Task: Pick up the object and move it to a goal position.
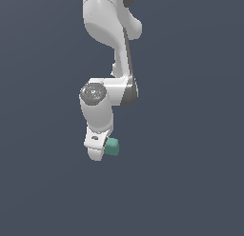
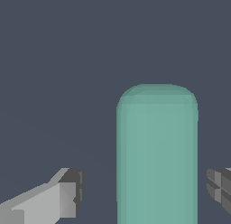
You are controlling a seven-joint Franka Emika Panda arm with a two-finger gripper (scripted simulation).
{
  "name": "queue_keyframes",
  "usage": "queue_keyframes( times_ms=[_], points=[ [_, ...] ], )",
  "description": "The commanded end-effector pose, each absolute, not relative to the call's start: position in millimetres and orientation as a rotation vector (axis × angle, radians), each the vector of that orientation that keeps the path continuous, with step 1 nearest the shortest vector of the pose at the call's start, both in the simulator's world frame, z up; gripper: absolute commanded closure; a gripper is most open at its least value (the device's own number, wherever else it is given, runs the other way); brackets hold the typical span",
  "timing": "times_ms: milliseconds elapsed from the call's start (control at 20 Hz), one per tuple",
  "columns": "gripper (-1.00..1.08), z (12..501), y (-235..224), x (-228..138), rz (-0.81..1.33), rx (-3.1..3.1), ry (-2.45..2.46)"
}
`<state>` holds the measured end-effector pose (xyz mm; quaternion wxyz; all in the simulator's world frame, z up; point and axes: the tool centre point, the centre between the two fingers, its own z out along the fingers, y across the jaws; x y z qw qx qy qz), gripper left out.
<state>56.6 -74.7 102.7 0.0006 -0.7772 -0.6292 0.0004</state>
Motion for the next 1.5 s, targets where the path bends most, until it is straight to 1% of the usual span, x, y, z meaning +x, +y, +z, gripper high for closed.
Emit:
queue_keyframes(
  times_ms=[0,200,250,950,1450],
  points=[
    [-0.92,96.0,-74.7,57.0,0.000,-2.441,-1.978],
    [-0.92,95.7,-74.8,58.3,0.000,-2.441,-1.978],
    [1.08,95.7,-74.8,58.3,0.000,-2.441,-1.978],
    [1.08,97.7,-73.7,56.1,0.000,-2.441,-1.978],
    [1.08,119.9,-61.4,32.5,0.001,-2.442,-1.977]
  ],
)
